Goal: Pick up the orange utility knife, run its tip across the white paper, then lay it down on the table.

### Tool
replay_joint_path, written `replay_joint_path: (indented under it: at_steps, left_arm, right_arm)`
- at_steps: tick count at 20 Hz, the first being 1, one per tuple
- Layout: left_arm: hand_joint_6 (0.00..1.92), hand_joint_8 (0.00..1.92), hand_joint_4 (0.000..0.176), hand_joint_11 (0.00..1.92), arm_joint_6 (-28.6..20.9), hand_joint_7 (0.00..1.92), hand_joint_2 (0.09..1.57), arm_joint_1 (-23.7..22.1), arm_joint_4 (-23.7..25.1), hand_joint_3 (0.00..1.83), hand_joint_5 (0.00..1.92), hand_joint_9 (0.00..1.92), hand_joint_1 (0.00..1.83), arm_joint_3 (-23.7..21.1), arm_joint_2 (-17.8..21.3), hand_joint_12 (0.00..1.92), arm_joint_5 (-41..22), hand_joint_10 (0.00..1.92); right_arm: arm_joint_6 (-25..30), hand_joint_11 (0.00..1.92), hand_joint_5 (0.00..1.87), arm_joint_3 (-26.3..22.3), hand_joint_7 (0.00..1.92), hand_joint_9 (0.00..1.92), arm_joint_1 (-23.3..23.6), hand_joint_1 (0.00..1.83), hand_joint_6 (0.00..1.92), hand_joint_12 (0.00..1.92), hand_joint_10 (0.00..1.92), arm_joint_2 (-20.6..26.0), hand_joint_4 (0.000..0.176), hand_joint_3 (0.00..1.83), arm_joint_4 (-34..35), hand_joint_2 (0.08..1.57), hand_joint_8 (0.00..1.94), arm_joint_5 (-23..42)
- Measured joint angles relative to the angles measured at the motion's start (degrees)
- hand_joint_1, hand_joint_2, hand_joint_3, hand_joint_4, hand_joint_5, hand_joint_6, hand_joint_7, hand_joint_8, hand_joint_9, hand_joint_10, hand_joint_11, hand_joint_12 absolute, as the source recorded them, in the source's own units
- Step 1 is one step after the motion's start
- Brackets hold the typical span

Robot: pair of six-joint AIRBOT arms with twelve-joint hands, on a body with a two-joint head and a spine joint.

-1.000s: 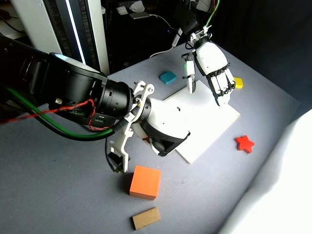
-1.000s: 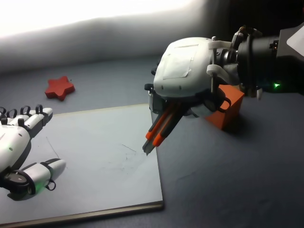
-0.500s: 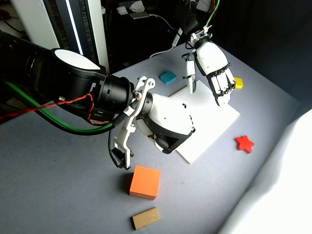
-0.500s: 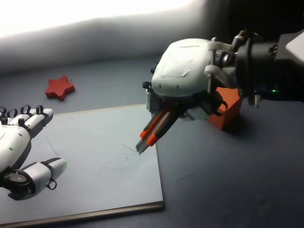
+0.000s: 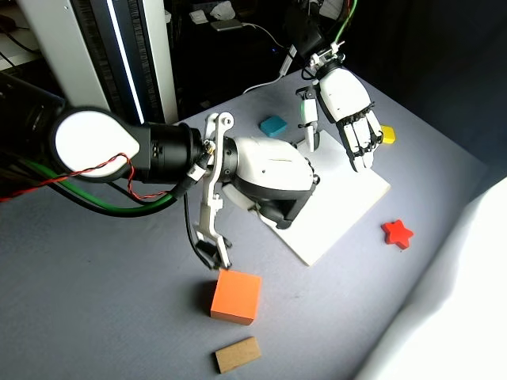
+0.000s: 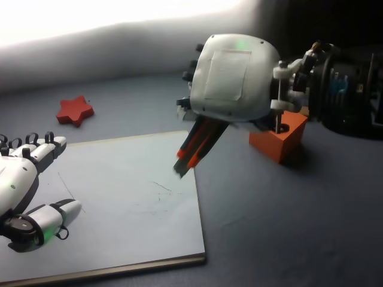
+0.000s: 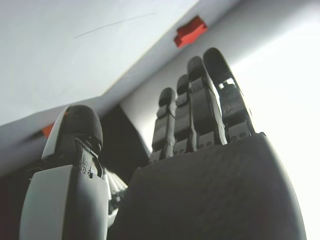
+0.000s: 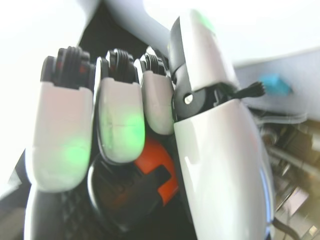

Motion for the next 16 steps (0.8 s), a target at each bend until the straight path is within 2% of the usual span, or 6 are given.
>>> replay_joint_path:
  at_steps: [1, 3, 6, 8, 10, 16]
  left_arm:
    - [0.0, 0.01, 0.031, 0.0, 0.0, 0.23, 1.31, 0.0, -0.1, 0.0, 0.15, 0.31, 0.38, 0.0, 0.0, 1.12, 0.0, 0.01]
    - [0.0, 0.0, 0.031, 0.0, 0.0, 0.22, 1.3, 0.0, -0.1, 0.0, 0.13, 0.31, 0.38, 0.0, 0.0, 1.11, 0.0, 0.01]
    - [0.0, 0.0, 0.027, 0.0, 0.0, 0.21, 1.31, 0.0, 0.0, 0.0, 0.12, 0.31, 0.38, 0.0, 0.0, 1.11, 0.0, 0.01]
    - [0.0, 0.0, 0.034, 0.0, 0.0, 0.2, 1.31, 0.0, -0.3, 0.0, 0.12, 0.3, 0.38, 0.0, 0.0, 1.11, -0.1, 0.0]
    - [0.01, 0.01, 0.031, 0.0, 0.0, 0.2, 1.3, 0.0, 0.0, 0.0, 0.13, 0.32, 0.4, 0.0, 0.0, 1.12, -0.1, 0.01]
    - [0.0, 0.0, 0.021, 0.0, 0.0, 0.2, 1.3, 0.4, -0.1, 0.0, 0.14, 0.32, 0.39, 0.0, 0.0, 1.15, -0.2, 0.01]
  right_arm:
    - [-5.9, 1.78, 1.26, 0.1, 1.62, 1.73, -1.0, 1.56, 1.92, 1.92, 1.92, -0.4, 0.176, 0.0, 3.9, 1.37, 1.94, 1.4]
    - [-14.8, 1.77, 1.33, 0.3, 1.63, 1.73, -3.4, 1.57, 1.92, 1.92, 1.92, -1.7, 0.176, 0.0, 7.3, 1.37, 1.94, 4.6]
    - [-22.6, 1.79, 1.38, 1.6, 1.65, 1.75, -5.4, 1.56, 1.92, 1.92, 1.92, -4.2, 0.176, 0.0, 7.1, 1.37, 1.94, 10.5]
    - [-26.9, 1.79, 1.4, 2.6, 1.66, 1.75, -6.0, 1.55, 1.92, 1.92, 1.92, -5.8, 0.176, 0.0, 7.2, 1.37, 1.94, 14.2]
    - [-29.2, 1.79, 1.38, 5.0, 1.66, 1.75, -7.0, 1.54, 1.92, 1.92, 1.92, -8.4, 0.176, 0.0, 6.4, 1.38, 1.94, 16.4]
    - [-31.3, 1.8, 1.39, 10.4, 1.66, 1.76, -7.3, 1.56, 1.92, 1.92, 1.92, -14.4, 0.176, 0.0, 3.0, 1.37, 1.94, 19.3]
